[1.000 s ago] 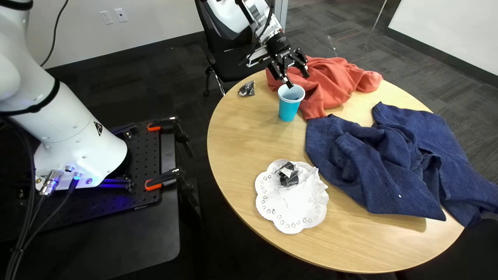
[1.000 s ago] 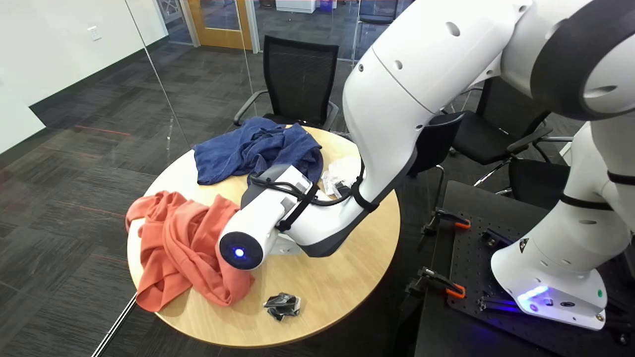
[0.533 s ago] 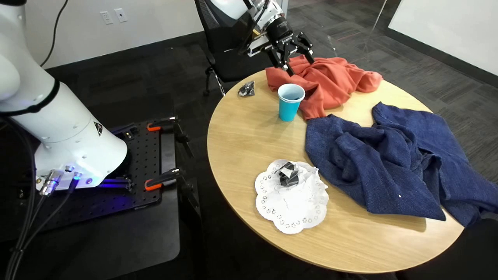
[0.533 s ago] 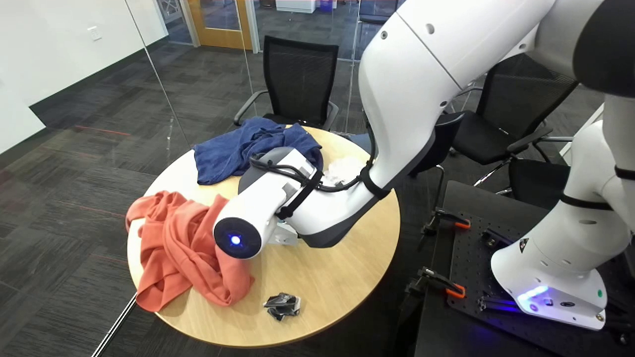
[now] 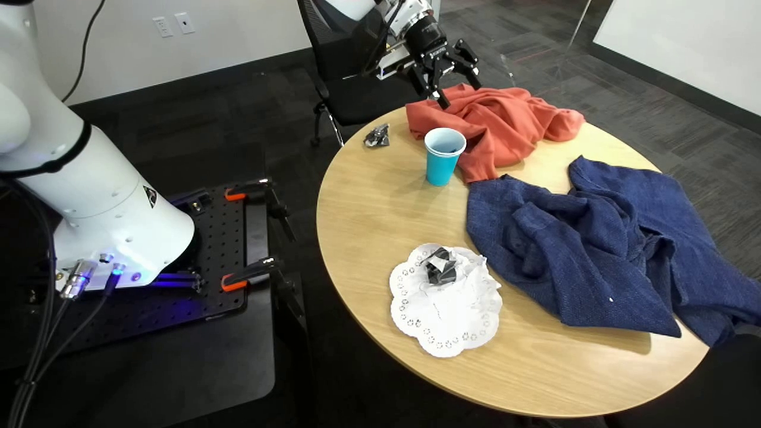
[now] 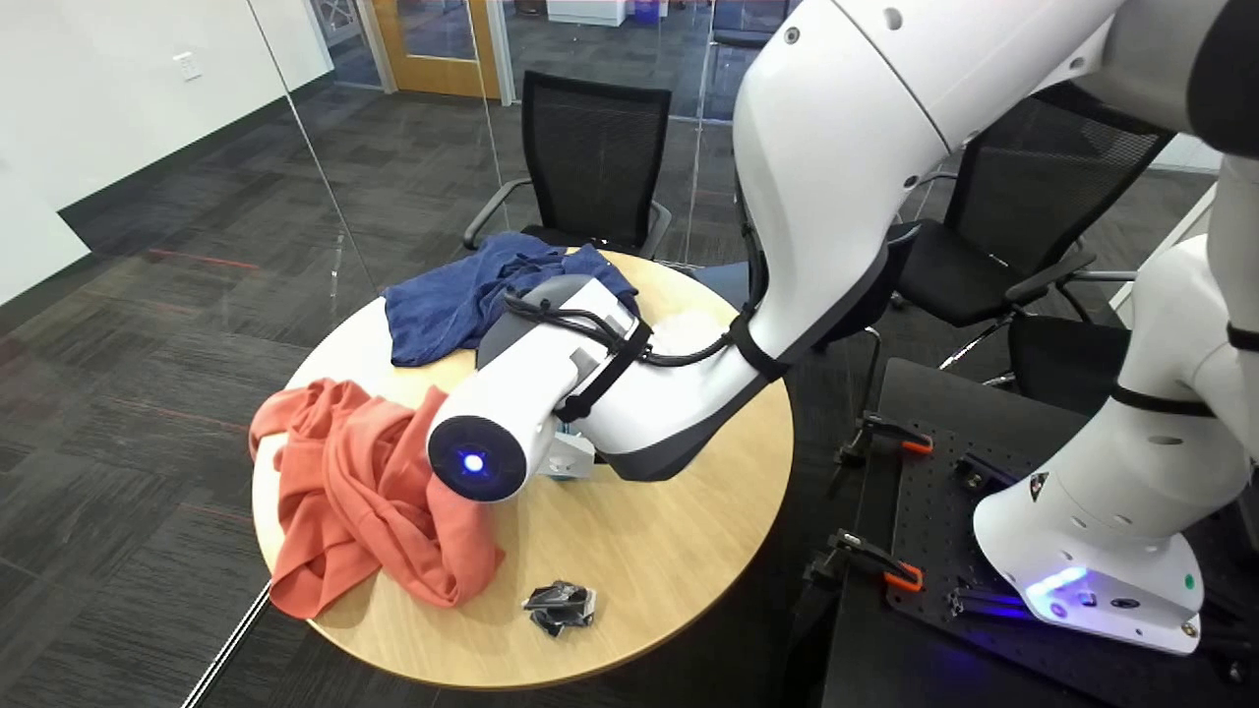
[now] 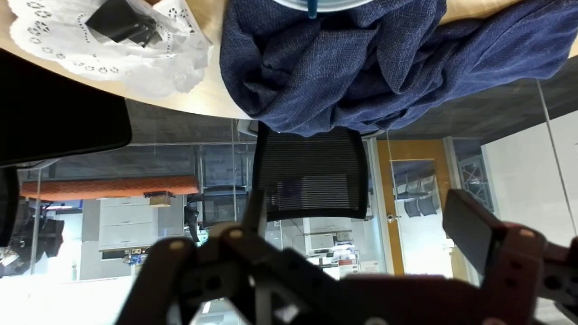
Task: Put the pen in the cup
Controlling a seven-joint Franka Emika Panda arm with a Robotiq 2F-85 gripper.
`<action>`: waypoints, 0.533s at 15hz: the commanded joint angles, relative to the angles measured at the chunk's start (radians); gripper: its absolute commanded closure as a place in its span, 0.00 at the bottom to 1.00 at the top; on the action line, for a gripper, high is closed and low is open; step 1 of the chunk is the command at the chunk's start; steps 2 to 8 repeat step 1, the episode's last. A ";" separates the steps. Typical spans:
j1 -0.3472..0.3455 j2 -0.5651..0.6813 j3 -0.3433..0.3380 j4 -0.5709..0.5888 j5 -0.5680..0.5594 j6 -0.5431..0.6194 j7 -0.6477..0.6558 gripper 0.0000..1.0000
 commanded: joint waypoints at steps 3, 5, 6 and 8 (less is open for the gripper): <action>-0.016 0.002 0.020 0.003 -0.005 -0.010 0.000 0.00; -0.016 0.002 0.020 0.003 -0.005 -0.010 0.000 0.00; -0.016 0.002 0.020 0.003 -0.005 -0.010 0.000 0.00; -0.016 0.002 0.020 0.003 -0.005 -0.010 0.000 0.00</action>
